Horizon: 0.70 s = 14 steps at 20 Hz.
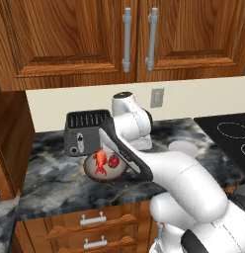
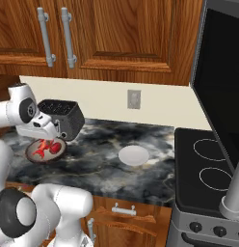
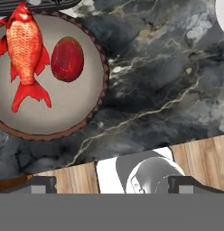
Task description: Remove the mango from the bowl and place it on the small plate. Then place the bowl with only the fish in the microwave, close the door, and press the start button to microwave the fish.
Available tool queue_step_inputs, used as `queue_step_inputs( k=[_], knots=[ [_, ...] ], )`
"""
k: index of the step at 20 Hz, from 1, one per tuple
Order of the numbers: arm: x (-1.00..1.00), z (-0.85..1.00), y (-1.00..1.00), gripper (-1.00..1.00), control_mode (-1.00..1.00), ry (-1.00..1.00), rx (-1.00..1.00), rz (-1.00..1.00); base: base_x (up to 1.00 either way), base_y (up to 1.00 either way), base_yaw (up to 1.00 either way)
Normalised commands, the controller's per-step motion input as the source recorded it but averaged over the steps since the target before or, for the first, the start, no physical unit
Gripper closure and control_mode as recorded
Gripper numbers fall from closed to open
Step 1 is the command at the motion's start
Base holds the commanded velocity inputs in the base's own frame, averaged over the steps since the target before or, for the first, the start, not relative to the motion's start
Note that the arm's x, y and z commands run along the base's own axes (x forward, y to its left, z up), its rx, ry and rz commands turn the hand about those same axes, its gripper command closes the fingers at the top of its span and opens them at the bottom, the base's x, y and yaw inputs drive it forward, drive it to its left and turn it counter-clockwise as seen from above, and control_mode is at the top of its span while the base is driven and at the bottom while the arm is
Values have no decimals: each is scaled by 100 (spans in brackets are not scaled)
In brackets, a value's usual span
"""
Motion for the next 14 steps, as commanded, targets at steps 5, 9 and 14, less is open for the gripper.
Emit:
queue_step_inputs(
  k=[5,9,14],
  knots=[
    [22,-43,26,-100,-100,1,-1,-15,0,0,0],
    [39,-63,-19,-100,-100,0,15,-2,0,0,0],
    [39,-45,-13,-100,-100,-1,9,0,0,0,0]
  ],
)
